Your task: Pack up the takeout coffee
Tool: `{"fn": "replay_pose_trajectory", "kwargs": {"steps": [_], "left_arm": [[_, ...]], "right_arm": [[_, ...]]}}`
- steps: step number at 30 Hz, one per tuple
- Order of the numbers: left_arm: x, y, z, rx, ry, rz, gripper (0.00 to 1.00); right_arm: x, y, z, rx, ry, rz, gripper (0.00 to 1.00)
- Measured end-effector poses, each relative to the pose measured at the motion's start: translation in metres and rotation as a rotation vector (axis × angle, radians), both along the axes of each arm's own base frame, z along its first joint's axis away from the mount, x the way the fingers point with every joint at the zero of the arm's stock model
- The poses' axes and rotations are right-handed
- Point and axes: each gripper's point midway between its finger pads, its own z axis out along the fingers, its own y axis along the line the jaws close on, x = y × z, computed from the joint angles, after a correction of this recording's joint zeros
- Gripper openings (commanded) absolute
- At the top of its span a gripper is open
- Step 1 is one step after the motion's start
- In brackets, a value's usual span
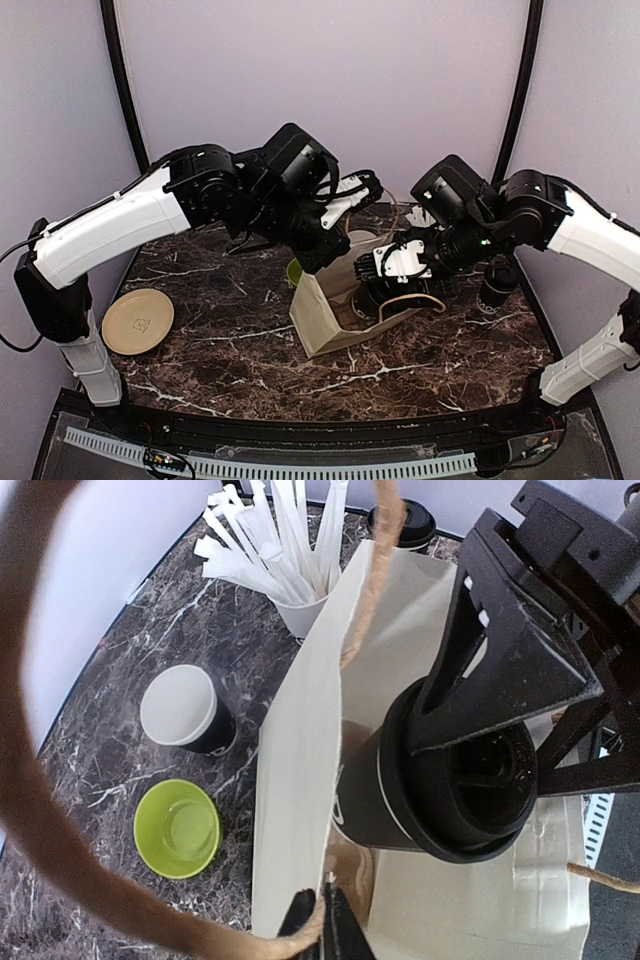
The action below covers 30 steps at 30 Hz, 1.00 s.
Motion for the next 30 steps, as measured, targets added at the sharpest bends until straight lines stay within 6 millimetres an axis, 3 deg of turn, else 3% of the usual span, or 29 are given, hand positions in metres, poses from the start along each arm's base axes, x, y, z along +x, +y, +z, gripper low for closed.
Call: {"fn": "replay_pose_trajectory", "kwargs": {"steps": [1,3,7,10,13,17,20,22,24,27,30], "left_arm": [[0.001,0.000,-0.001,0.008,-0.008,-0.006,0.35],[0.002,0.000,-0.002,0.019,-0.018,-0.014,0.51],[0.001,-0.001,-0.003,0.026,-0.027,-0.032,0.69],[-0.006,-0.004,0.003,-0.005,-0.012,-0.067,0.77],[-0.016,-0.005,0.024,-0.081,-0.018,-0.114,0.82],[-0.031,0.010,0.074,-0.241,-0.078,-0.158,0.87],[-0.031,0.029,0.110,-0.361,-0.159,-0.139,0.86],[-0.020,0.040,0.123,-0.417,-0.193,-0.098,0.86],[0.006,0.052,0.125,-0.452,-0.219,-0.024,0.86],[0.053,0.069,0.097,-0.433,-0.224,0.103,0.86],[0.082,0.079,0.063,-0.382,-0.196,0.179,0.86]], "right_arm": [[0.000,0.000,0.000,0.001,-0.001,-0.001,0.47],[0.001,0.001,0.001,0.003,-0.005,-0.004,0.47],[0.004,0.001,0.001,0.004,-0.015,-0.014,0.47],[0.003,-0.001,0.000,0.006,-0.015,-0.019,0.47],[-0.001,-0.008,-0.006,0.002,-0.010,-0.020,0.47],[-0.008,-0.022,-0.023,-0.029,0.004,-0.020,0.47],[-0.012,-0.029,-0.036,-0.061,0.013,-0.019,0.47],[-0.012,-0.033,-0.042,-0.079,0.009,-0.020,0.46],[-0.012,-0.035,-0.046,-0.091,0.000,-0.020,0.46],[-0.014,-0.037,-0.051,-0.095,-0.011,-0.012,0.46],[-0.020,-0.037,-0.057,-0.099,-0.012,0.005,0.45]]}}
